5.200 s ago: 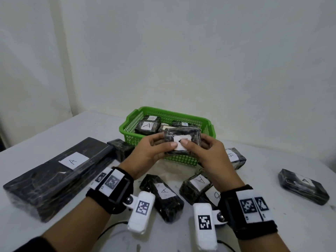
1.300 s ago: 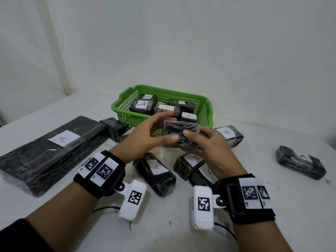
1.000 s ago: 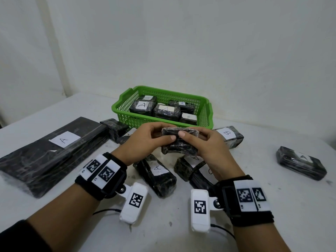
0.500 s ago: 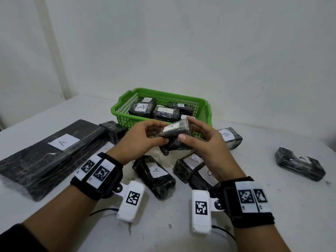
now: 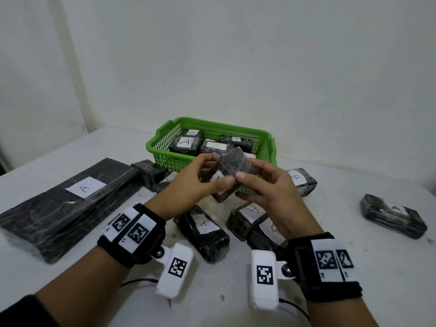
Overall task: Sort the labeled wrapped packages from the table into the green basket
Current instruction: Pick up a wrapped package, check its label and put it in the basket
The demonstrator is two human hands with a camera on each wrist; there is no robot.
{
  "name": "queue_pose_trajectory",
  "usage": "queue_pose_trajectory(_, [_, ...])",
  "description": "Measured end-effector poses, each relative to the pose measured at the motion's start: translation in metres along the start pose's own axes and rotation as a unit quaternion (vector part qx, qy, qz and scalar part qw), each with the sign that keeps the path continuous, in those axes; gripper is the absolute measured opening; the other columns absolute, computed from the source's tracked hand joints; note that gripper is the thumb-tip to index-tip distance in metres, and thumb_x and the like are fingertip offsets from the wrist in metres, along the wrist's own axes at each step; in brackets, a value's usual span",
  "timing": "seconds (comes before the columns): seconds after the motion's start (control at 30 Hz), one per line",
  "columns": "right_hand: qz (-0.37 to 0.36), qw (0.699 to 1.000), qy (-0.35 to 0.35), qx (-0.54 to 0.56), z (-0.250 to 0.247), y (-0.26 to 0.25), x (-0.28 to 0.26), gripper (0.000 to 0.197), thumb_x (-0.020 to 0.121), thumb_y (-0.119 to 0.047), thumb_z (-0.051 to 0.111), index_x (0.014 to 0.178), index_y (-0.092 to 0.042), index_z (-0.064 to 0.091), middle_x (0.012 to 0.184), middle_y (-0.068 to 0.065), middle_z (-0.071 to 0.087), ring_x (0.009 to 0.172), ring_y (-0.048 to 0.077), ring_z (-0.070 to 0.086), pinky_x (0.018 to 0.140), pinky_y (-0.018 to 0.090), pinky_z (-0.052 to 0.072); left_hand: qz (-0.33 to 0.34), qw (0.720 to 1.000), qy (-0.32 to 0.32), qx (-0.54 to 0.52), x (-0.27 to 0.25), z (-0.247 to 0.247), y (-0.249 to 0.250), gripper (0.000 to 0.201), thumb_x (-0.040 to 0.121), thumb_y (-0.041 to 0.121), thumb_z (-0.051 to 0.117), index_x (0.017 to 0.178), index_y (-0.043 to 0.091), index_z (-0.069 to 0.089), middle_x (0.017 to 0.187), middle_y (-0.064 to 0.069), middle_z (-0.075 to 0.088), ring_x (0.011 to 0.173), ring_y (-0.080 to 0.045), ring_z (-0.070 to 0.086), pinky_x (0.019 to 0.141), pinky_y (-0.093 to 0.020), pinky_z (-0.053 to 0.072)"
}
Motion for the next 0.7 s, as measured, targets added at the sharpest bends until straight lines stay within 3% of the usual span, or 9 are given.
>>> queue_pose_trajectory(0.07, [-0.031, 0.998, -0.023, -0.056, 0.003, -0.006, -0.002, 0.051, 0.071, -0.021, 0.09, 0.12, -0.022, 0.076, 0.116, 0.005, 0.078, 0.107, 0.026, 0.076, 0.092, 0.041, 0.062, -0.03, 0.999, -0.025, -0.037, 0.0, 0.002, 0.0, 0.077, 0.08, 0.07, 0.067, 0.14, 0.022, 0.056, 0.13, -0.003, 0.07, 0.117, -0.02, 0.07, 0.103, -0.049, 0.055])
queue_pose_trajectory(0.13, [-0.047, 0.995, -0.029, -0.08, 0.005, -0.006, -0.002, 0.053, 0.073, -0.015, 0.091, 0.122, -0.026, 0.075, 0.117, 0.001, 0.078, 0.109, 0.023, 0.075, 0.091, 0.036, 0.062, -0.035, 0.998, -0.027, -0.048, 0.0, 0.002, 0.004, 0.061, 0.089, 0.056, 0.065, 0.136, 0.018, 0.062, 0.124, -0.006, 0.074, 0.113, -0.025, 0.072, 0.104, -0.054, 0.054])
queue_pose_trajectory(0.23, [-0.026, 0.998, -0.005, -0.059, 0.004, 0.002, 0.0, 0.065, 0.069, -0.036, 0.091, 0.129, -0.029, 0.07, 0.126, 0.0, 0.074, 0.114, 0.018, 0.073, 0.098, 0.039, 0.06, -0.033, 0.995, -0.007, -0.09, 0.002, -0.002, 0.005, 0.05, 0.089, 0.041, 0.068, 0.131, 0.014, 0.066, 0.122, -0.009, 0.075, 0.111, -0.028, 0.073, 0.103, -0.052, 0.055])
queue_pose_trajectory(0.33, [0.045, 0.998, -0.002, -0.032, 0.006, 0.015, 0.003, 0.068, 0.068, -0.052, 0.092, 0.126, -0.027, 0.068, 0.125, -0.001, 0.074, 0.117, 0.018, 0.072, 0.106, 0.045, 0.056, -0.026, 0.992, 0.012, -0.124, 0.004, -0.005, 0.003, 0.065, 0.079, 0.043, 0.074, 0.135, 0.013, 0.061, 0.124, -0.009, 0.074, 0.11, -0.025, 0.072, 0.103, -0.048, 0.055])
queue_pose_trajectory(0.47, [0.057, 0.998, -0.02, 0.031, 0.01, 0.016, 0.001, 0.061, 0.073, -0.034, 0.082, 0.127, -0.007, 0.07, 0.12, 0.011, 0.077, 0.115, 0.028, 0.073, 0.105, 0.041, 0.056, -0.024, 0.992, -0.012, -0.124, 0.004, -0.005, 0.001, 0.073, 0.079, 0.044, 0.075, 0.143, 0.016, 0.054, 0.134, -0.007, 0.069, 0.122, -0.028, 0.067, 0.11, -0.054, 0.048])
queue_pose_trajectory(0.63, [0.06, 0.998, -0.008, 0.016, 0.006, 0.022, 0.005, 0.066, 0.072, -0.029, 0.093, 0.13, -0.01, 0.069, 0.122, 0.006, 0.077, 0.113, 0.021, 0.075, 0.101, 0.04, 0.058, -0.04, 0.993, -0.019, -0.111, 0.002, -0.008, 0.0, 0.088, 0.076, 0.054, 0.083, 0.148, 0.015, 0.05, 0.137, -0.004, 0.068, 0.128, -0.027, 0.064, 0.114, -0.061, 0.041])
queue_pose_trajectory(0.7, [0.058, 0.998, -0.021, 0.006, 0.009, 0.021, 0.003, 0.064, 0.071, -0.032, 0.094, 0.127, -0.012, 0.071, 0.12, 0.004, 0.078, 0.111, 0.02, 0.075, 0.096, 0.036, 0.06, -0.034, 0.993, -0.024, -0.111, 0.0, -0.006, 0.002, 0.081, 0.078, 0.05, 0.082, 0.145, 0.015, 0.054, 0.137, -0.005, 0.068, 0.129, -0.028, 0.063, 0.114, -0.061, 0.041])
Point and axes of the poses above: each hand's wrist, its own x-axis towards the middle knuckle, its own z-axis out of the palm, y = z × x, the point moved 7 cm from there along x, towards the middle knuckle
